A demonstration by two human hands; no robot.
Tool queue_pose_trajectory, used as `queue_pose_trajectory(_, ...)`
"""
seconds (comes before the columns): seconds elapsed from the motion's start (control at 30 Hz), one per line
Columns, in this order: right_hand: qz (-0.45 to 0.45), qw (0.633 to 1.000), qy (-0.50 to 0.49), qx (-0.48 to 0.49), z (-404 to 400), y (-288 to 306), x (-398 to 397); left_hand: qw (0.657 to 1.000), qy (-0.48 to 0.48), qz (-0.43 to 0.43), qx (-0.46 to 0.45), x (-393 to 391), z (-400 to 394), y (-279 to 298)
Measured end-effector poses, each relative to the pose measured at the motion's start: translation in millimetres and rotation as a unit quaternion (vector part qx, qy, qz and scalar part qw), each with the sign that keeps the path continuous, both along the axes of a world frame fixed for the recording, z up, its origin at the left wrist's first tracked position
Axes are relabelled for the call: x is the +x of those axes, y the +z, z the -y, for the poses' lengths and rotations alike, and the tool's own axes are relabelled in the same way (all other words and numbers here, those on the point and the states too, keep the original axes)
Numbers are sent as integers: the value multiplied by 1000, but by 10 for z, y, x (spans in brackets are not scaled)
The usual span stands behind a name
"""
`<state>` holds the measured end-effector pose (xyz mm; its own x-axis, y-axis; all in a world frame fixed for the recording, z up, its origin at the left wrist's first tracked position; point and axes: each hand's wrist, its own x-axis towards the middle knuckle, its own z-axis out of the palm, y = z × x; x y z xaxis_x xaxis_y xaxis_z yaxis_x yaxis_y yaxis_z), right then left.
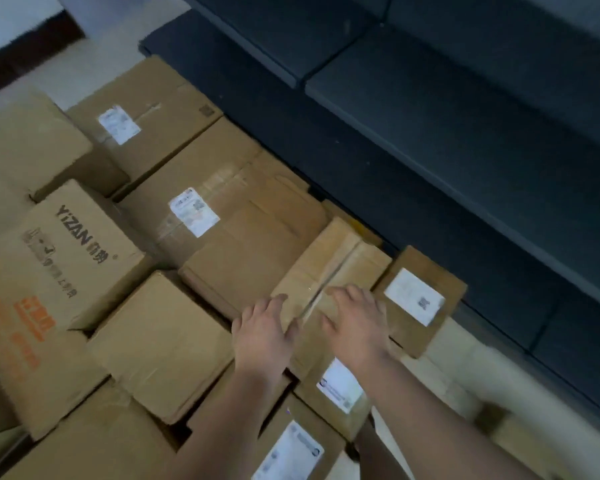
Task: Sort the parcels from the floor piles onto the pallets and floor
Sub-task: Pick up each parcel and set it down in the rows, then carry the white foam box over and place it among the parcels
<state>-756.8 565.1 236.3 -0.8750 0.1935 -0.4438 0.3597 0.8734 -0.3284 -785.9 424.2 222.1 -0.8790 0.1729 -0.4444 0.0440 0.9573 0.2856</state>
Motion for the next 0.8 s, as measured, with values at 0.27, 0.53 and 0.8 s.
queue_pose_trajectory(0.27,65,971,-228,-29,-662,-32,2085,985,-166,54,16,1383,-726,-104)
queue_pose_trajectory(0.53,107,904,-412,-48,-1524,-351,4084,947,-301,110,14,3125,-1923,-318)
queue_pose_trajectory(0.8,139,834,-531,-61,-2353,-846,6481,914,-341,221,-19,5487,-2993,-837)
